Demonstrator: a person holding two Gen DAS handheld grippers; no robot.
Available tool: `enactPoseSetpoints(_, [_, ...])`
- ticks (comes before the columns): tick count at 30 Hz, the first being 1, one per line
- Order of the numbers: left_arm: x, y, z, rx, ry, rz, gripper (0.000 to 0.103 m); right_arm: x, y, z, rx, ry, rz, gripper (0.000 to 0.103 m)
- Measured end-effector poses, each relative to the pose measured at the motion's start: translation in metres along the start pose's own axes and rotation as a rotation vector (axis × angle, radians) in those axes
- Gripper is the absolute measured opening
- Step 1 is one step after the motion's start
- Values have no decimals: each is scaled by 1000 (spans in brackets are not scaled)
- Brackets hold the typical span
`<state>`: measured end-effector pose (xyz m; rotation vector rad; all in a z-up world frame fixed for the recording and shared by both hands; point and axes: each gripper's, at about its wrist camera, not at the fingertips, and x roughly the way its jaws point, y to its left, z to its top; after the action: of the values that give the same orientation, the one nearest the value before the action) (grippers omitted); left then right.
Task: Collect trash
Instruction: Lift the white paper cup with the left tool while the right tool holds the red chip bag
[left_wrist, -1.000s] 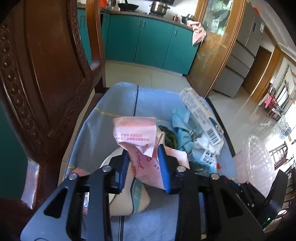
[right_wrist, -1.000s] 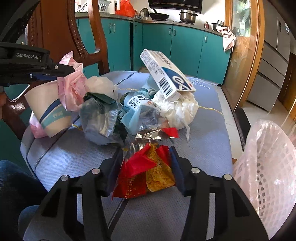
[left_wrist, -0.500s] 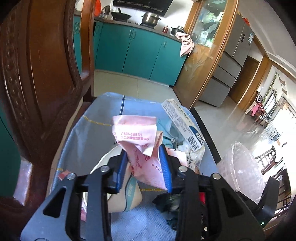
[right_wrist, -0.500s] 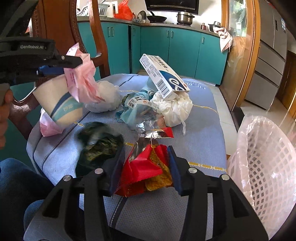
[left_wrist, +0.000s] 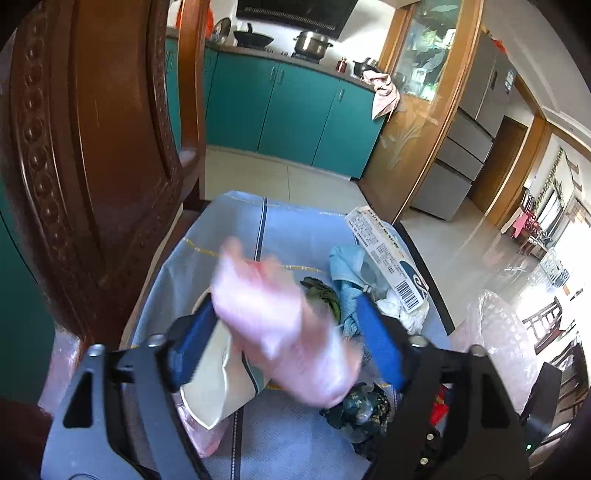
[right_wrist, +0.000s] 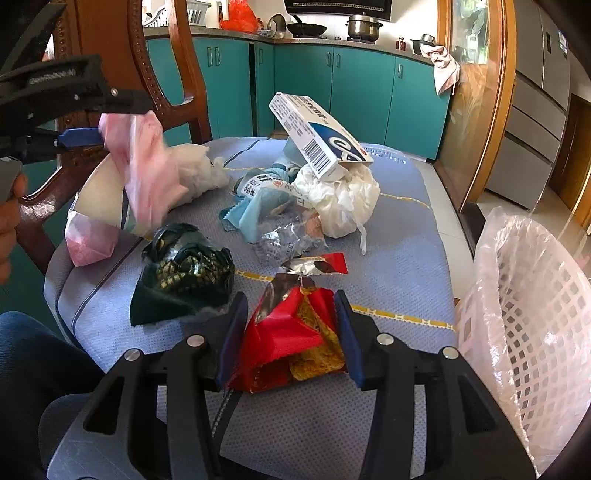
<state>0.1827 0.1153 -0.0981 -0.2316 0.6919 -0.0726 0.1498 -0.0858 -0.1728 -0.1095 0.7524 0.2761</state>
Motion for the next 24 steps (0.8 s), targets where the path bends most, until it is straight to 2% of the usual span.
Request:
enactPoseSetpoints(5, [-2, 0, -1, 28, -9, 11, 84, 1, 1, -2, 2, 1, 0, 48])
enactPoseSetpoints(12, [-20, -3, -2, 96, -55, 86, 85, 4, -3, -3, 8, 2, -15, 49])
enactPoseSetpoints(15, [-31, -7, -7, 124, -50, 78, 86, 5, -5, -3, 9, 3, -15, 49])
enactPoseSetpoints(18, [-29, -16, -19, 200, 3, 117, 86, 4, -6, -3, 0, 5, -13, 49])
enactPoseSetpoints(20, [-20, -17, -24, 215, 56, 150, 86, 3, -3, -5, -2, 5, -6, 44])
enactPoseSetpoints(23, [-5, -7, -26, 154, 131, 160, 83, 1, 1, -5, -1, -3, 1, 43])
enactPoseSetpoints(24, [0, -3, -26, 136, 152, 149, 76, -2, 2, -5, -3, -9, 0, 43])
